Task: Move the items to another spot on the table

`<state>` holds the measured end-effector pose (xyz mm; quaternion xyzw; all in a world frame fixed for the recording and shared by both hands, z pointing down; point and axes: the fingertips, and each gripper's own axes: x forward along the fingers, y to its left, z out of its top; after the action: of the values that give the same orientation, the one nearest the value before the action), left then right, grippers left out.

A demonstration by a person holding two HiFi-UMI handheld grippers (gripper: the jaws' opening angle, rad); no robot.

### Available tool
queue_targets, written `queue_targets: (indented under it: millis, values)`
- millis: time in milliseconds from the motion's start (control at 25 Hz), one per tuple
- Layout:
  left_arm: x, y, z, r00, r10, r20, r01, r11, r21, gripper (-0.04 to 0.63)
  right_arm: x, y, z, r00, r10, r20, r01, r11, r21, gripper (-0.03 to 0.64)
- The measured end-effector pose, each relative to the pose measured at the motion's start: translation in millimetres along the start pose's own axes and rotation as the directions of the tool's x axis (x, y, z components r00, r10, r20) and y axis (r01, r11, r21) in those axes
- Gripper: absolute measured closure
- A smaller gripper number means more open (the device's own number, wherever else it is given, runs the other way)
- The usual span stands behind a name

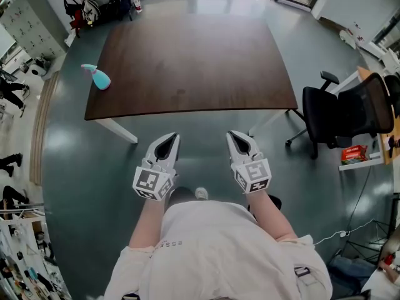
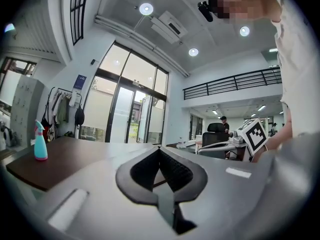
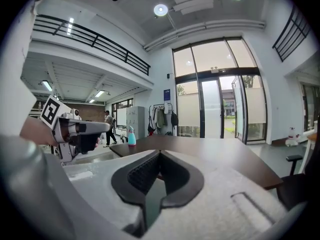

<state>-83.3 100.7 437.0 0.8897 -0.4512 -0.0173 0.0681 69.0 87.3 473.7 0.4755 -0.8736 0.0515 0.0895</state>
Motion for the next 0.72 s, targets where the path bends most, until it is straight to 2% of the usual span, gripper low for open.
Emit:
queue_targets:
  millis: [720]
  values:
    - [-3.0, -3.7, 4.7, 1.0, 0.014, 0.004, -0.014, 1.0, 0.025, 0.588, -3.2, -0.8, 1.5, 1.0, 0.006, 0.013, -0.006, 1.0, -0.007, 0.624]
